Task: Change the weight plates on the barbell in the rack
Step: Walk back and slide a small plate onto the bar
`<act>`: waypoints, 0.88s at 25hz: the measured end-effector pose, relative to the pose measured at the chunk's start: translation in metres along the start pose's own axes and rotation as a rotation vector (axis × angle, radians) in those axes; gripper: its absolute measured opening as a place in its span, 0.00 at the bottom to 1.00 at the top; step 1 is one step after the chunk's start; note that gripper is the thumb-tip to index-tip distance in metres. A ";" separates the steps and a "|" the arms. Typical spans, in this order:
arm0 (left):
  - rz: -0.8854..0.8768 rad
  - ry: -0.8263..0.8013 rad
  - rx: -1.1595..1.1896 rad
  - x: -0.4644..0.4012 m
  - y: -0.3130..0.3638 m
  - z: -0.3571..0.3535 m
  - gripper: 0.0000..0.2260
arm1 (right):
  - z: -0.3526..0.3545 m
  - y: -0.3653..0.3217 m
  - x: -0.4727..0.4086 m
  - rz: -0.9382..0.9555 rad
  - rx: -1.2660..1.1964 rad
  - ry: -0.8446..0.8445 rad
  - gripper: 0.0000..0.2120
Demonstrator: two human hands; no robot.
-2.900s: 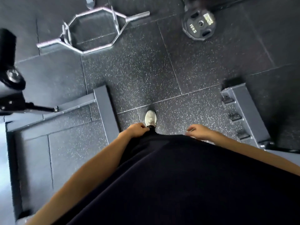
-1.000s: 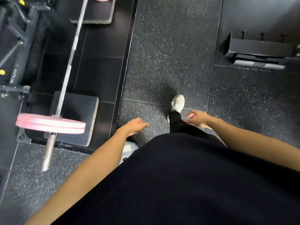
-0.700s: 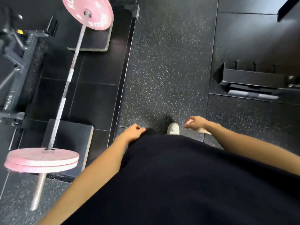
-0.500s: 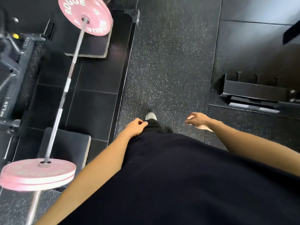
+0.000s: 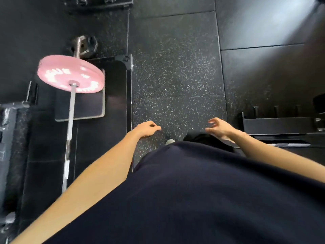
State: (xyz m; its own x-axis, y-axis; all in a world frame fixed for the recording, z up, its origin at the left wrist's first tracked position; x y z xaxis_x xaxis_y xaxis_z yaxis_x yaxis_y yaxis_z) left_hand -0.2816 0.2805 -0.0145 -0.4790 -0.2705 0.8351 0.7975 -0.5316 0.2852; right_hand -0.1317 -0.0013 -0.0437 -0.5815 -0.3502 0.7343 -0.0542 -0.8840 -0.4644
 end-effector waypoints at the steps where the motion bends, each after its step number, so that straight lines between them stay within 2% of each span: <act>1: -0.020 -0.013 -0.026 -0.016 0.015 0.022 0.20 | 0.011 -0.012 -0.014 -0.016 -0.050 0.024 0.27; 10: -0.074 -0.120 -0.206 -0.189 0.164 0.164 0.22 | 0.149 -0.080 -0.178 -0.128 -0.201 -0.010 0.25; 13: -0.092 -0.130 -0.265 -0.238 0.235 0.218 0.22 | 0.219 -0.102 -0.227 -0.129 -0.219 0.000 0.24; 18: -0.196 -0.048 -0.291 -0.306 0.366 0.306 0.19 | 0.328 -0.117 -0.287 -0.143 -0.261 0.069 0.22; 22: -0.292 -0.092 -0.353 -0.361 0.468 0.343 0.17 | 0.393 -0.112 -0.337 -0.201 -0.323 0.103 0.21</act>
State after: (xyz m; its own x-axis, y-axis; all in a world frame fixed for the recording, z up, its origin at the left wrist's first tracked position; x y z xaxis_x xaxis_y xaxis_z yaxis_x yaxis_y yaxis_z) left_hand 0.3907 0.4049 -0.0208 -0.6173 -0.0048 0.7867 0.4528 -0.8199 0.3503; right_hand 0.3894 0.0937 -0.0445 -0.6110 -0.1327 0.7804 -0.4182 -0.7829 -0.4606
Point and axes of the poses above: each hand's wrist, its own x-axis away from the middle knuckle, its own z-axis out of the back of the hand, y = z × x, the point moved 2 cm from there along -x, towards the middle knuckle
